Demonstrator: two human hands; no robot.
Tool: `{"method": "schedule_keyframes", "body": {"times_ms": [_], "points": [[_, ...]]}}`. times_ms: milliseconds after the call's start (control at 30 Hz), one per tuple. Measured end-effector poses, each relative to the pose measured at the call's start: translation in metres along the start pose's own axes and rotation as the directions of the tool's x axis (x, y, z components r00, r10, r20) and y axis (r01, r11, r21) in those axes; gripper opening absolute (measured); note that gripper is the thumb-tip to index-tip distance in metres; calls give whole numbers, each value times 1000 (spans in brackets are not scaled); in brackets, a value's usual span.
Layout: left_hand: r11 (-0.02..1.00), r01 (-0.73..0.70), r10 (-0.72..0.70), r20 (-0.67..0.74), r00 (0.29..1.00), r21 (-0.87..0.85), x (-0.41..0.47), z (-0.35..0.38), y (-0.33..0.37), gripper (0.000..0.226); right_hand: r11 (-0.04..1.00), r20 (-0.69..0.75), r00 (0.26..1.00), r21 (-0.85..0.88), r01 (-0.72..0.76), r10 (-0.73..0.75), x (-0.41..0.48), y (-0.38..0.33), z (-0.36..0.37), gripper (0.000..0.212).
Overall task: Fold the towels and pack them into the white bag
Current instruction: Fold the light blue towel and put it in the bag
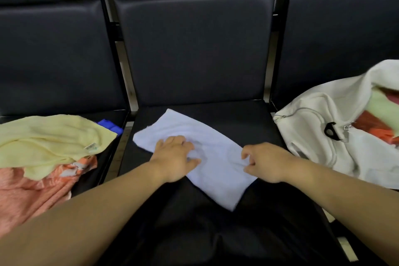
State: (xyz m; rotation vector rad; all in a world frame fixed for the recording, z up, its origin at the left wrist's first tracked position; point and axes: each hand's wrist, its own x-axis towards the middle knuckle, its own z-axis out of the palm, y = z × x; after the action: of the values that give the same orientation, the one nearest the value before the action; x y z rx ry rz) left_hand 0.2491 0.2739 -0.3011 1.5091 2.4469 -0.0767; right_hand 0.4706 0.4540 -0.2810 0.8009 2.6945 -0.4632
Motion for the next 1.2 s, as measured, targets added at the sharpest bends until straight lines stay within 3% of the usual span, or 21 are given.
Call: {"method": "schedule_keyframes", "body": {"times_ms": [133,333,433,633,767,867,933,1033,1200], "points": [[993,-10,0,89,996,116,-14,-1,10,65,992,168,983,113,59,-78,-35,-30,15,9],[965,-172,169,-31,985,-196,-93,30,23,58,927,-8,984,332,172,-179,-56,-34,47,22],[930,-230,239,-5,971,-287,-121,45,21,52,927,-38,978,314,206,-205,-67,-27,64,29],[902,-221,173,-160,972,-371,-144,55,30,33,937,-144,972,272,221,-187,-90,-29,74,29],[819,-163,129,-101,987,-550,-162,46,29,19,930,-147,970,287,229,-194,-115,-36,71,27],[693,-103,154,7,988,-714,-175,22,26,17,837,49,967,513,190,-249,-130,-39,49,30],[615,-113,171,-8,985,-781,-181,4,24,22,769,86,958,618,165,-274,-137,-41,30,31],[503,-169,111,-130,985,-848,-179,-21,21,28,650,-83,979,737,187,-188,-132,-44,6,26],[417,-204,-46,-245,968,-886,-152,-44,14,20,467,-316,949,836,288,-19,-97,-54,-20,15]]}}
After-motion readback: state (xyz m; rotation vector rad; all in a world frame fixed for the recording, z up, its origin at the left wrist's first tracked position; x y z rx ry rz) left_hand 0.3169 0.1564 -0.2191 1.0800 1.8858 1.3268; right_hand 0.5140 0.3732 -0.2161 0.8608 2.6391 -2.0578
